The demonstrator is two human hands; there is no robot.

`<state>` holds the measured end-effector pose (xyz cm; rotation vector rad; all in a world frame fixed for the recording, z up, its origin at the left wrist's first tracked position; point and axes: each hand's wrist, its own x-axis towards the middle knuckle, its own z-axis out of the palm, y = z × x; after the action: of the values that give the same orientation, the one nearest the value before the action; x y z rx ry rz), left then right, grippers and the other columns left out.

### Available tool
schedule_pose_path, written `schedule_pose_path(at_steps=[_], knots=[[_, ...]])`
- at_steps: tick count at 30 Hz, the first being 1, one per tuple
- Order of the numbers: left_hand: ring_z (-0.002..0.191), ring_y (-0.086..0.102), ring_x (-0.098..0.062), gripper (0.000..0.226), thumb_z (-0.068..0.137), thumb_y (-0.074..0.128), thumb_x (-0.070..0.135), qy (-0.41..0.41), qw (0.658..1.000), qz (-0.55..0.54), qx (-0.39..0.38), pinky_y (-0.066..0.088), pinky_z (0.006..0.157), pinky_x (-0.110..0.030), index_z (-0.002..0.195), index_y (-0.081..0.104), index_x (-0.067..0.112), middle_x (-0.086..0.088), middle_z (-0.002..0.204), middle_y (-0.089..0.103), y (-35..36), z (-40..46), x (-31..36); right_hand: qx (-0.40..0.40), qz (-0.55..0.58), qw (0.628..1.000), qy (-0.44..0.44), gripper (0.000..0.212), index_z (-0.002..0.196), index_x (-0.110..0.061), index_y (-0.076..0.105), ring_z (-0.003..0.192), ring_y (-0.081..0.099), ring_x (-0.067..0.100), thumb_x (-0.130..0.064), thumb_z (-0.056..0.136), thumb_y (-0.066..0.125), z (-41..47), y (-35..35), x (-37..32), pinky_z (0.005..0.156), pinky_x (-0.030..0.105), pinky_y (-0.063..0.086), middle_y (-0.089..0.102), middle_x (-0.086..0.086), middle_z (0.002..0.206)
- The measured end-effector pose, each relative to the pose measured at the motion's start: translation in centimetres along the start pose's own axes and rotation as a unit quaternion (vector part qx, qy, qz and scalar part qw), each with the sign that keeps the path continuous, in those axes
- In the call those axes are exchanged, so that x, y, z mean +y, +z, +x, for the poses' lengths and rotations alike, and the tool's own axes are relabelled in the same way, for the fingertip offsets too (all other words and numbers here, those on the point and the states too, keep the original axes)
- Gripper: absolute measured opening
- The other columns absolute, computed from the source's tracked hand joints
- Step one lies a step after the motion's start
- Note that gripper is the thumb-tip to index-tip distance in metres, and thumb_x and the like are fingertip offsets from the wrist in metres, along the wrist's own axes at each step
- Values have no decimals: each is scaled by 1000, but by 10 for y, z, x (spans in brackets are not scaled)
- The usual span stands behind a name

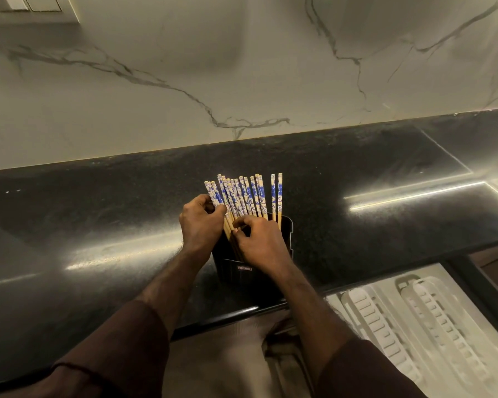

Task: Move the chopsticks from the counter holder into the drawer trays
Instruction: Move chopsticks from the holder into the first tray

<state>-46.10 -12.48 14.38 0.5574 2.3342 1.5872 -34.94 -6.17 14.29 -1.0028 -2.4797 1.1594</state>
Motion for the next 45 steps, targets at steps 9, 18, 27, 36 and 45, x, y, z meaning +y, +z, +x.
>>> schedule_pose_path(at_steps=[9, 18, 27, 36, 45], knots=[[82, 71, -9, 12, 91, 67, 14, 21, 999, -26, 20, 61, 75, -31, 103, 70, 14, -1, 95, 74, -6, -5, 10, 36, 7, 999, -17, 26, 120, -19, 64, 92, 55, -2, -21, 94, 59, 0, -1, 0, 75, 11, 39, 68, -2, 116], [86, 71, -17, 20, 88, 69, 9, 145, 989, -18, 28, 62, 77, -39, 108, 71, 9, -3, 96, 73, -22, -8, 63, 34, 148, 988, -37, 33, 130, -22, 58, 86, 57, -8, -26, 99, 50, -4, -19, -23, 74, 12, 43, 68, -6, 113], [83, 76, -23, 17, 89, 66, 2, 22, 953, -272, -129, 62, 70, -32, 104, 68, 9, -13, 96, 73, -53, -6, 116, -9, 306, 952, -12, 26, 123, -13, 61, 86, 72, 20, -14, 98, 51, -47, -73, -33, 76, 33, 60, 74, 7, 97], [81, 77, -25, 11, 88, 64, -4, -160, 902, -313, -250, 61, 61, -33, 96, 64, 3, -15, 89, 75, -1, -57, 96, -42, 327, 939, 95, 19, 114, -14, 66, 70, 70, 28, -16, 96, 58, -137, -96, 20, 59, 39, 60, 73, 14, 90], [78, 77, -18, 11, 91, 63, 1, -150, 901, -272, -304, 62, 64, -31, 100, 66, 6, -6, 85, 77, 67, -138, 112, -28, 285, 935, 211, 29, 105, -10, 72, 67, 71, 21, -33, 96, 57, -221, -143, 71, 64, 35, 62, 73, 10, 81]])
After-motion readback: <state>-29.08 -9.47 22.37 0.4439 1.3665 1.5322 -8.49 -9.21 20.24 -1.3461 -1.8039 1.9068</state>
